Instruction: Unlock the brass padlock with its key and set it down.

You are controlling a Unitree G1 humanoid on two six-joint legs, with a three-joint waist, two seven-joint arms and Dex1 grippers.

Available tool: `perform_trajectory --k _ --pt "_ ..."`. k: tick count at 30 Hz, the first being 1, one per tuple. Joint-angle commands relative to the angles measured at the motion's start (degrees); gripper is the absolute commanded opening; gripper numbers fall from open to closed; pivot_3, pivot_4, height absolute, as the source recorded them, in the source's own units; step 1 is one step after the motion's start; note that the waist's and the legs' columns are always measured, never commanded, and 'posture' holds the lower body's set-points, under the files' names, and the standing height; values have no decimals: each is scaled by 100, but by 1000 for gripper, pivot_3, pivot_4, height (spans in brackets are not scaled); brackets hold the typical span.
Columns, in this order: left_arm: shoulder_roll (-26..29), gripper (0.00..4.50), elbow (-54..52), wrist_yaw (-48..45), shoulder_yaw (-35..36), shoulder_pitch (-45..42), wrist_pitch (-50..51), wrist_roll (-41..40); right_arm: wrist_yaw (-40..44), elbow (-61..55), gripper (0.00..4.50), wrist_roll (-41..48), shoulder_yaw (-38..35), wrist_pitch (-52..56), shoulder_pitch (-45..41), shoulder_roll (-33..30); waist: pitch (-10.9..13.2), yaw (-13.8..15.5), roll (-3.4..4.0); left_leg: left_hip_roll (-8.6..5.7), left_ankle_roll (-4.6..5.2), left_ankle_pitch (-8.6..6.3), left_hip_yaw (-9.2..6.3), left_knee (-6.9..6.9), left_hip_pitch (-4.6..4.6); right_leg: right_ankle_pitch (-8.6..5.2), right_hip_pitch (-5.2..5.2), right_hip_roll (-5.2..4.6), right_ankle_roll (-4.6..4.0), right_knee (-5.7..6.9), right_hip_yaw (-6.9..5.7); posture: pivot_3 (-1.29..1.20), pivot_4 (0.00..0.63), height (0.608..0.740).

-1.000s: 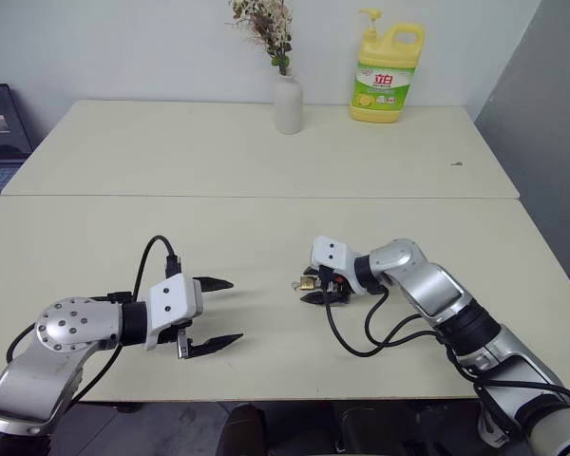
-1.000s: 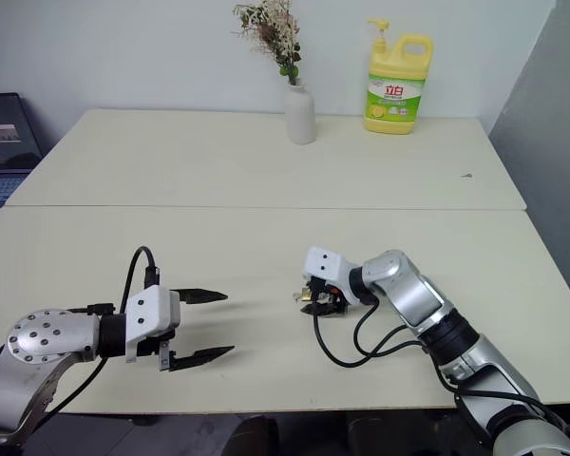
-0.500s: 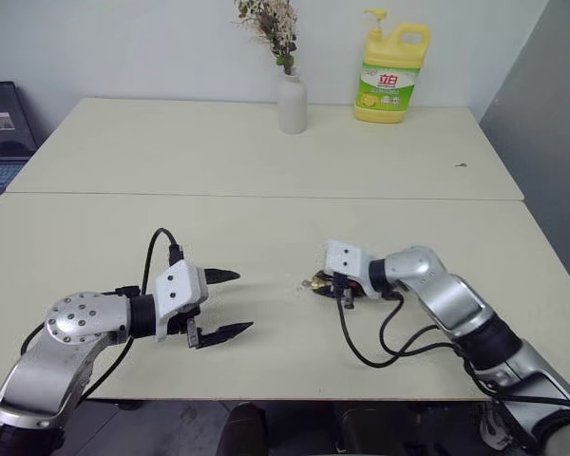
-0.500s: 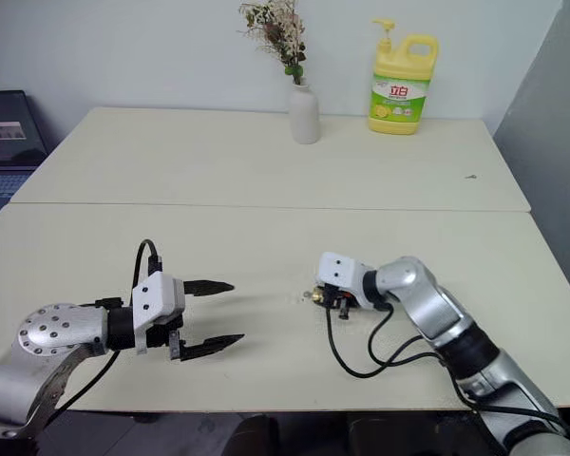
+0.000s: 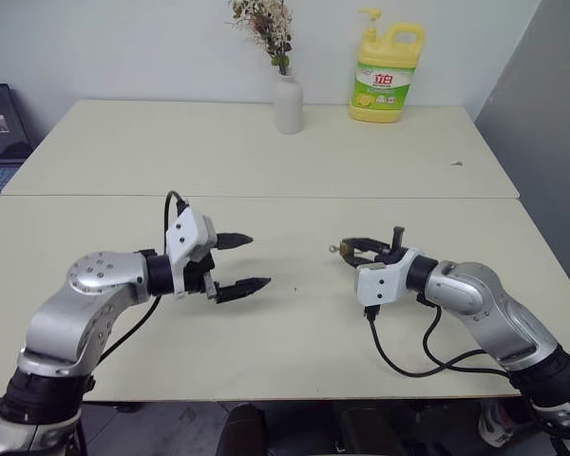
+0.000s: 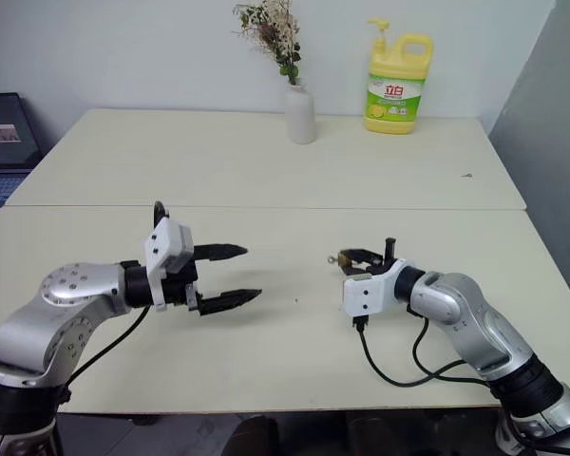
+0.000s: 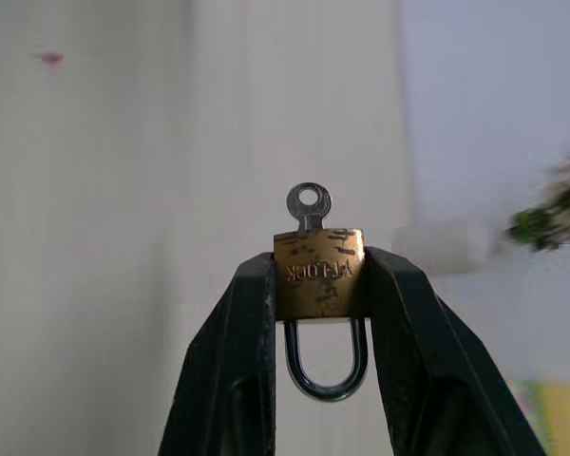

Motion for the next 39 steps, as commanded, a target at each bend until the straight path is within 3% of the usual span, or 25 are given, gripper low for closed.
perform_trajectory --k 1,7,19,30,39 --pt "-120 4500 -2 18 0 -403 485 -451 -432 -235 933 -84 -314 -545 -106 174 -1 9 -1 0 0 0 1 0 1 0 1 0 -1 0 1 0 150 740" --pt "-363 4500 244 49 -168 -1030 999 -710 -491 -136 933 -168 -394 -833 -237 421 -1 10 -1 0 0 0 -3 0 2 14 2 1 -25 3 -1 0 150 740" --pt "-721 4500 654 -102 -484 -1468 832 -529 -263 -156 933 -105 -364 -937 -276 710 -1 24 -1 0 -1 1 -4 1 3 16 4 0 -29 3 -2 0 150 740" --pt "-736 4500 877 -253 -438 -1624 772 -539 -167 -104 933 -101 -395 -1033 -280 812 -1 27 -1 0 -1 1 -4 2 3 16 4 0 -29 4 -1 0 150 740" --pt "-632 4500 1139 -887 -433 -1760 777 -693 -109 -38 933 -8 -417 -1245 -270 782 -1 26 -1 -1 -1 1 -4 2 2 16 5 0 -29 4 -1 0 150 740"
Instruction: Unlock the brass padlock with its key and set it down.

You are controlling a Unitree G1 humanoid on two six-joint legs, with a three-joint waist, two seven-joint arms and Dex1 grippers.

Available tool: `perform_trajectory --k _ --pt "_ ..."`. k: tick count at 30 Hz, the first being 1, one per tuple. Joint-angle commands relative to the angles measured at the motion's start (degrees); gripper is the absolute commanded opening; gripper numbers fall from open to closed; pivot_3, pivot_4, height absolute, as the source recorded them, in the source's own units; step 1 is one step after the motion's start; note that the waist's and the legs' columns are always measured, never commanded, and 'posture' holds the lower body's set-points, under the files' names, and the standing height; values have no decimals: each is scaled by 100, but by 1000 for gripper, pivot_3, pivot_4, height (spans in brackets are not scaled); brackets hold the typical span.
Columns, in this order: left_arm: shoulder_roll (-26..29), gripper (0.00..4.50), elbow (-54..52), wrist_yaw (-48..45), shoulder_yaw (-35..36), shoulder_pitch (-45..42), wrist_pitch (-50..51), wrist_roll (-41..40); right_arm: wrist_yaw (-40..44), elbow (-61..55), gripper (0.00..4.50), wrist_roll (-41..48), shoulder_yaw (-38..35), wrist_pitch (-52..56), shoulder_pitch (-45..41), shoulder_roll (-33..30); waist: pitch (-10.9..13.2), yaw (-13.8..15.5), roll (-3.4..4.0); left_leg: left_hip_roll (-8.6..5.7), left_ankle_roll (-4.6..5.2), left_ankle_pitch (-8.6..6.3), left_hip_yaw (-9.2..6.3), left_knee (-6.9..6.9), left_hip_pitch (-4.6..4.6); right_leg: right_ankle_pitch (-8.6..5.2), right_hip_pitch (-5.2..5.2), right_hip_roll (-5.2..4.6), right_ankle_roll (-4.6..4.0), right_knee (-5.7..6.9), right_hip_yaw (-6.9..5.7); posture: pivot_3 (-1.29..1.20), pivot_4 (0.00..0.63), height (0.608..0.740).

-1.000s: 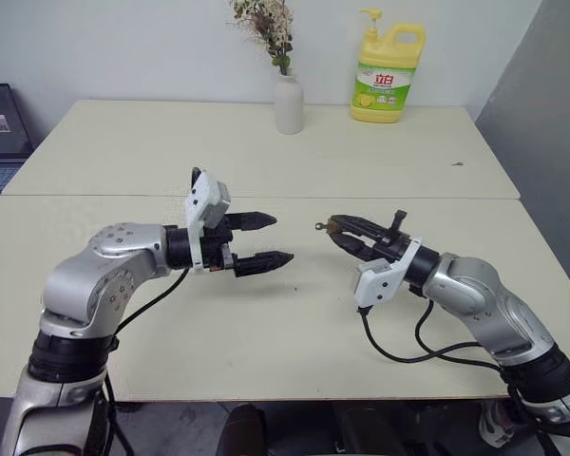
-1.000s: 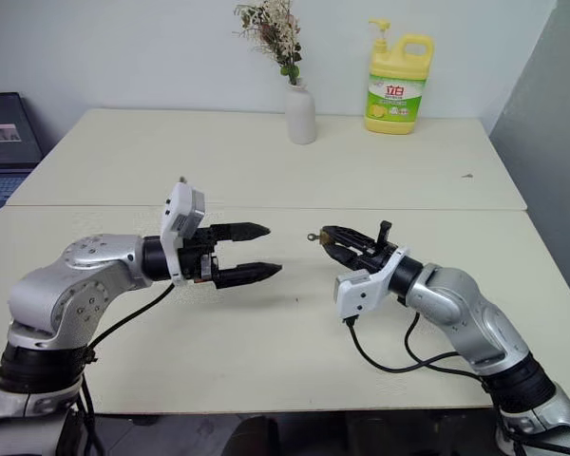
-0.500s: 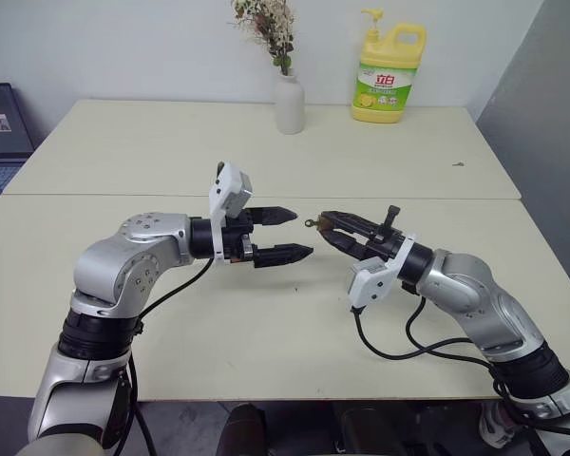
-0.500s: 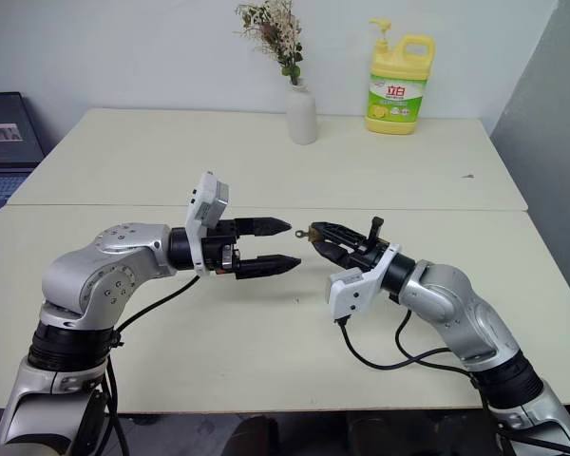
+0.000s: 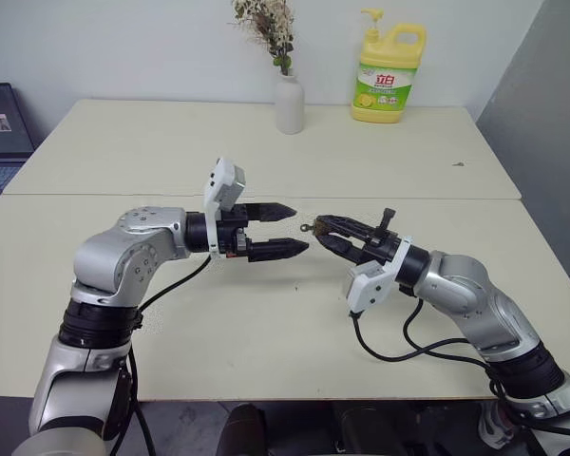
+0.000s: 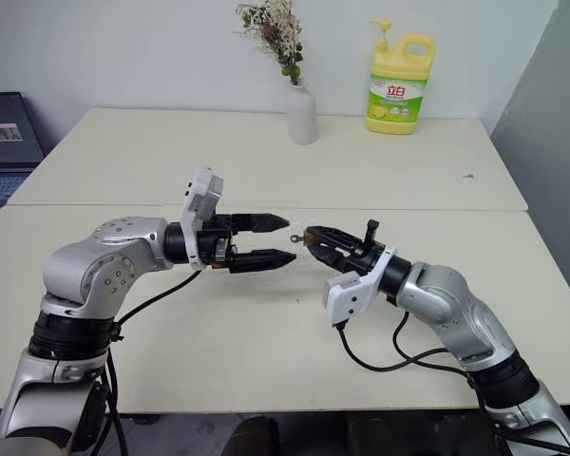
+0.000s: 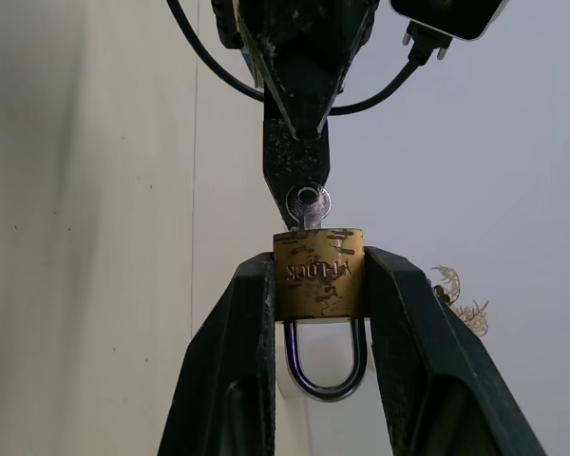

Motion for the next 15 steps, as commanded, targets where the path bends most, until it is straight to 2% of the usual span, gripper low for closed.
perform_trajectory --k 1,9,12,15 --pt "100 4500 -170 -277 45 -116 -40 -134 23 -105 933 132 -159 -118 -75 -25 0 1 0 0 0 0 0 0 0 0 0 0 0 0 0 0 150 740" --pt "-8 4500 -60 -249 37 -174 -113 -23 114 -142 933 195 -182 -107 -39 -12 0 1 0 0 0 0 -1 0 0 0 0 0 0 1 -1 0 150 740" --pt "-42 3929 -5 -227 26 -192 -153 31 140 -162 933 223 -180 -104 -19 -29 0 1 0 0 0 0 -1 0 0 0 0 0 0 1 0 0 150 740" --pt "-77 2911 33 -244 -12 -235 -174 58 169 -164 933 247 -170 -96 -28 -17 0 4 0 0 0 0 -1 0 1 0 0 0 0 1 -1 0 150 740"
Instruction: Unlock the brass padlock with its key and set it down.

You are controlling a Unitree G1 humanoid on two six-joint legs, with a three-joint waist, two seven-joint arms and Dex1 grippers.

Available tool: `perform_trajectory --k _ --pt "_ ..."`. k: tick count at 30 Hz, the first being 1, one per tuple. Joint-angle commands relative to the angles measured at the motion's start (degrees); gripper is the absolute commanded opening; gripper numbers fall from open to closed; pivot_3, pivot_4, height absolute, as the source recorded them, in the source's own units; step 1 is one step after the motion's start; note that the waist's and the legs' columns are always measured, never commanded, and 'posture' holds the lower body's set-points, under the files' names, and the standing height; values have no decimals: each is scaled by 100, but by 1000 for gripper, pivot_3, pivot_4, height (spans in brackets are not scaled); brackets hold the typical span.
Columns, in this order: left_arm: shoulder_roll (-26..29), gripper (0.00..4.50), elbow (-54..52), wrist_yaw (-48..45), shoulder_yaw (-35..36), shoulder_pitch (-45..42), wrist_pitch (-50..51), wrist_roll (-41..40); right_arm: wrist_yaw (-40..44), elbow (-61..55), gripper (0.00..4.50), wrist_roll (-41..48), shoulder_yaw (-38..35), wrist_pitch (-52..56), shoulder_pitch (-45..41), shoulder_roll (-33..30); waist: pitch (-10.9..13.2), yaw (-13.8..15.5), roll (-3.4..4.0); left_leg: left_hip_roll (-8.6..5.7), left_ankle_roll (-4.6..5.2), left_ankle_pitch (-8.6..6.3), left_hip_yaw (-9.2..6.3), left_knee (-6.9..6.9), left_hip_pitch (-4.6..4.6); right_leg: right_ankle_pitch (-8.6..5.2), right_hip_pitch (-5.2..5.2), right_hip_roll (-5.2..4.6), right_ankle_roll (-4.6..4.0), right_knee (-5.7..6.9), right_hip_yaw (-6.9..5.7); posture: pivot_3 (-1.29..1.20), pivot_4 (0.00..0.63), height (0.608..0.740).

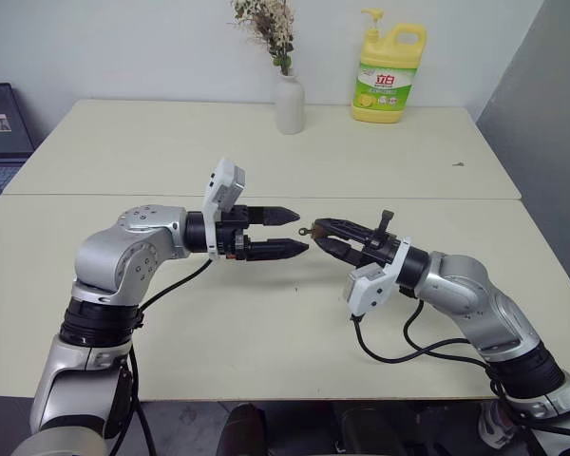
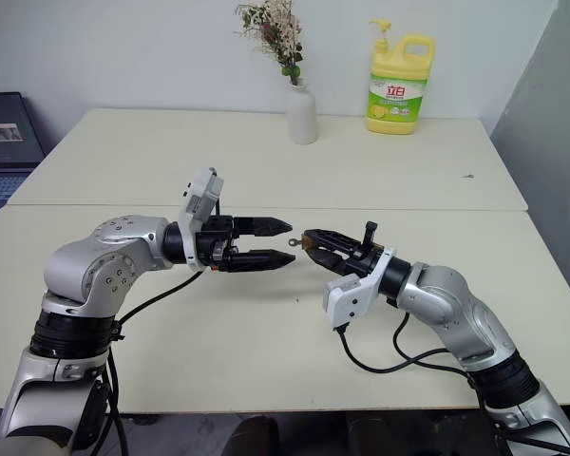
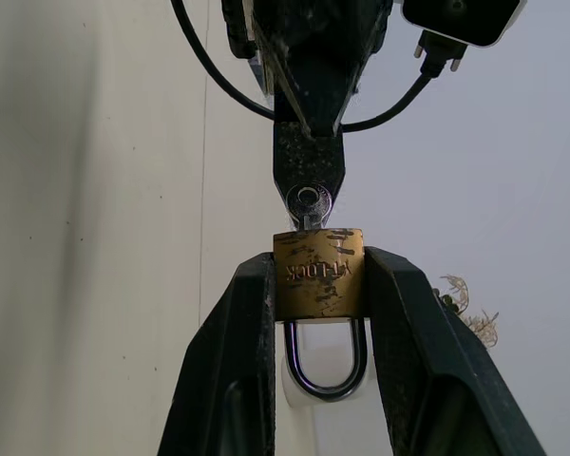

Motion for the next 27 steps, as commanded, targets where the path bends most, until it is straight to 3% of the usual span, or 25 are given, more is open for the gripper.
perform_trajectory --k 1,9,22,27 --pt "-42 2657 -21 -32 -7 -176 -112 21 16 -161 933 129 -164 -47 -37 -5 0 1 0 0 0 0 0 0 0 0 0 0 0 0 0 0 150 740" --pt "-57 26 -98 -133 -173 -128 -158 76 85 -188 933 194 -177 -5 -54 9 0 0 0 0 0 0 0 0 0 0 0 0 0 0 0 0 150 740" --pt "-11 0 -193 -245 -256 -54 -381 208 113 -165 933 262 -191 35 -53 67 0 0 0 0 0 0 0 0 0 0 1 0 0 0 0 0 150 740" --pt "115 0 -380 -464 -419 90 -1525 851 176 -174 933 468 -224 192 -21 163 0 2 0 0 0 0 0 0 0 0 1 0 -1 0 0 0 150 740"
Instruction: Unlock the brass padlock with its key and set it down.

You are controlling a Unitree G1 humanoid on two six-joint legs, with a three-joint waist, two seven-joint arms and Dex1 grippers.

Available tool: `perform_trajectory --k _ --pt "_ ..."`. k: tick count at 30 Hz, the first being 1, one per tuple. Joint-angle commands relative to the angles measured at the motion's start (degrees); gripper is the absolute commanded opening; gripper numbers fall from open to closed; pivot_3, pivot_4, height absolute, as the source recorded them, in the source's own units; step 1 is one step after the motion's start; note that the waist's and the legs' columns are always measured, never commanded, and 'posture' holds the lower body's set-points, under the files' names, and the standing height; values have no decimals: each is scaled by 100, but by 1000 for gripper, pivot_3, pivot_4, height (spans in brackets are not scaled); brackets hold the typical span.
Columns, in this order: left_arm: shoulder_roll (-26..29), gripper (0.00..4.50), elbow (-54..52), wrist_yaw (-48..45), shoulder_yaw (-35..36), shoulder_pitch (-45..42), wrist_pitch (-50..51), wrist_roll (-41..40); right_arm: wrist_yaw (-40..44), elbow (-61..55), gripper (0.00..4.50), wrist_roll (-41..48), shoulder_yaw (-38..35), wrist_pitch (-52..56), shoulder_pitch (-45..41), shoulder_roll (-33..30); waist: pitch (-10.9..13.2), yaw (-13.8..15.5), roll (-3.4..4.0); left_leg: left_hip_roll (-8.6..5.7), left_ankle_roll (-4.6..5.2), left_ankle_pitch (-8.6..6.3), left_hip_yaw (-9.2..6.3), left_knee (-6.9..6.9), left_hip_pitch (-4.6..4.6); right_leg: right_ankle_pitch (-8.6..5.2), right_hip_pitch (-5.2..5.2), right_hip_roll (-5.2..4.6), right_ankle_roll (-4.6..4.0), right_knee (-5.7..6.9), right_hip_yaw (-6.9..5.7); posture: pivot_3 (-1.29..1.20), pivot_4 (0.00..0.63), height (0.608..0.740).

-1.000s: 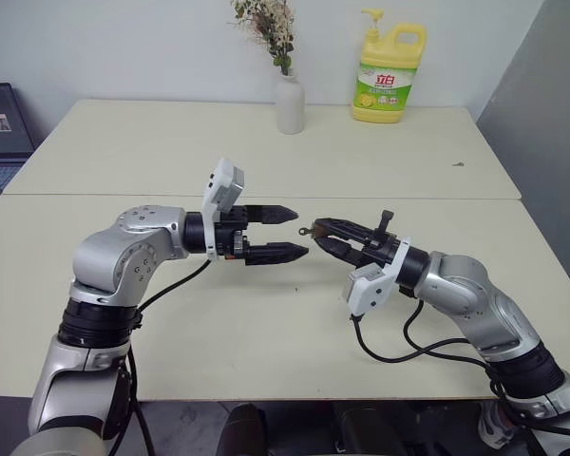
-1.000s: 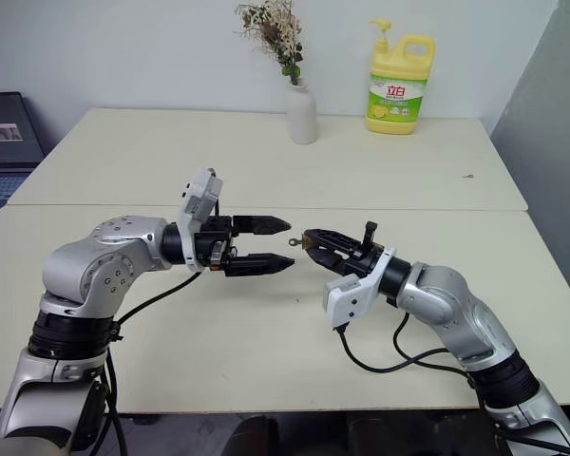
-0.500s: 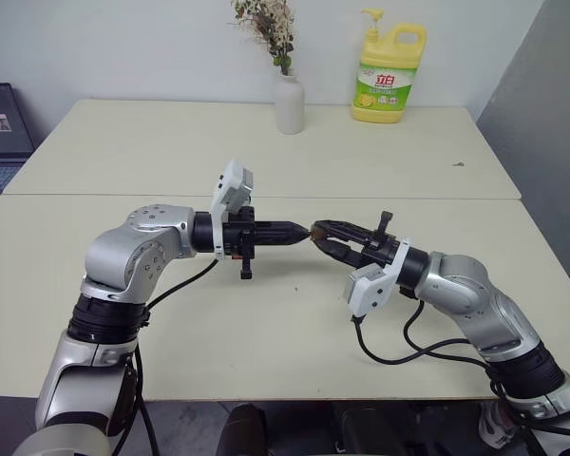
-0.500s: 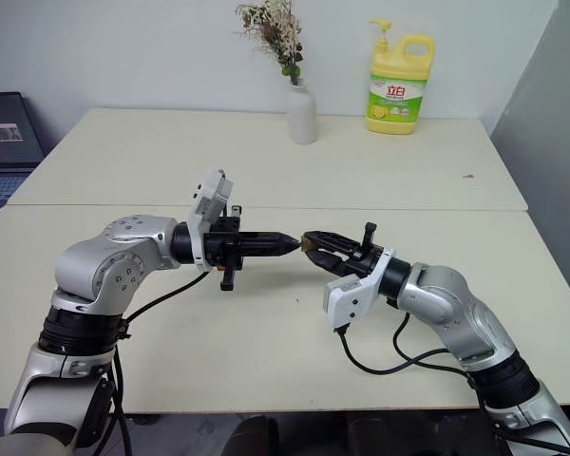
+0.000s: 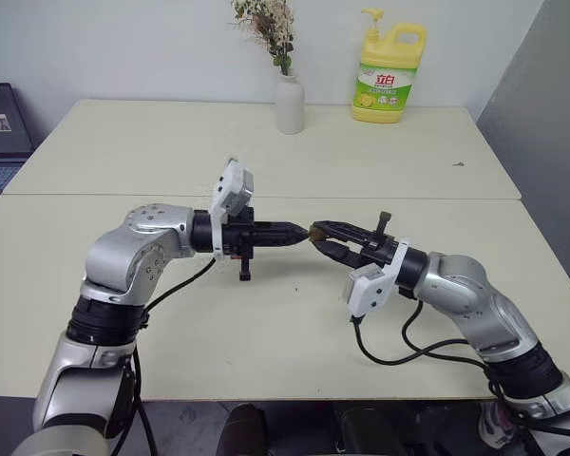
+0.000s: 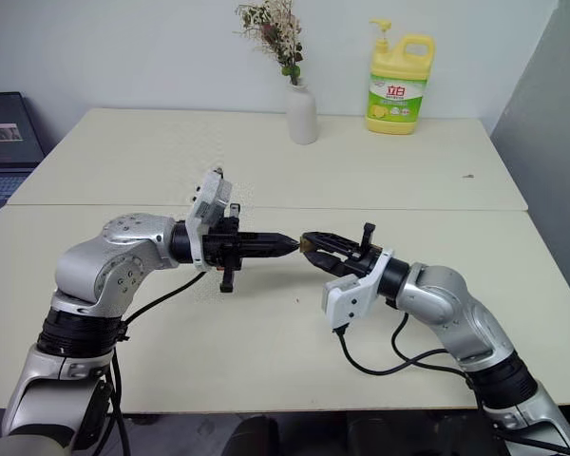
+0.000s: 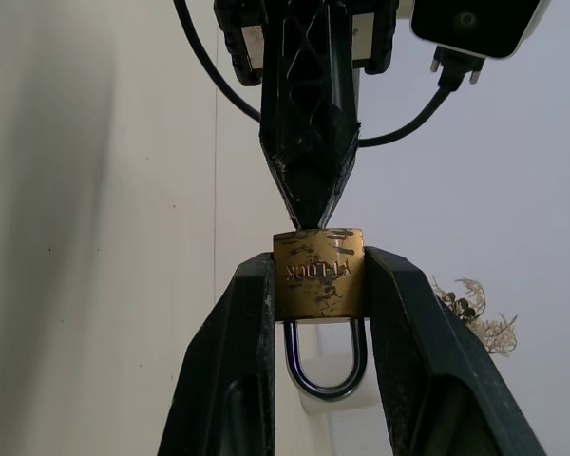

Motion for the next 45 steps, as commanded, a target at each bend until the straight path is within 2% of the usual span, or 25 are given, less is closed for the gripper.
perform_trajectory --k 1,9,14,18,23,24,26,30,35,45 --pt "100 0 -332 -246 -162 56 -823 403 -6 -177 933 240 -226 104 -31 60 0 7 0 0 0 0 0 0 0 0 0 0 0 0 1 0 150 740" --pt "124 0 -410 -332 -327 207 -2333 1165 50 -193 933 427 -252 296 -56 193 0 16 0 0 0 0 2 0 0 0 1 0 0 0 0 0 150 740" --pt "68 0 -287 -311 -363 208 -2855 1411 56 -166 933 465 -246 330 -83 223 0 26 0 0 1 0 2 0 0 0 1 0 0 -1 1 0 150 740" --pt "42 0 -208 -285 -364 233 -2974 1470 47 -150 933 473 -225 342 -105 257 0 26 0 0 1 0 3 0 0 0 1 0 0 -1 1 0 150 740" --pt "-14 0 -271 -102 -297 276 -2228 1190 42 -115 933 459 -202 318 -134 289 0 29 0 0 1 0 2 0 0 0 1 0 0 0 0 0 150 740" --pt "-31 297 -255 -38 -280 268 -2025 1145 41 -102 933 455 -198 301 -145 291 0 29 0 0 1 0 2 0 0 0 1 0 0 0 0 0 150 740" --pt "-57 556 -245 26 -227 224 -1632 984 43 -92 933 452 -194 285 -156 295 0 25 0 0 1 0 2 1 0 0 1 0 0 0 0 0 150 740" --pt "-36 1824 -173 37 -109 148 -1171 791 54 -89 933 451 -191 283 -176 299 0 24 0 0 1 0 0 1 0 0 1 1 0 0 -2 0 150 740" --pt "71 3274 -331 156 230 42 206 -29 79 -79 933 434 -185 268 -176 278 0 22 0 0 1 0 -1 0 0 0 1 1 0 1 -2 0 150 740" --pt "-63 3293 -493 761 371 -59 946 -441 94 -86 933 393 -119 154 -209 273 0 30 0 0 1 0 -3 1 1 0 1 0 0 2 -3 0 150 740"
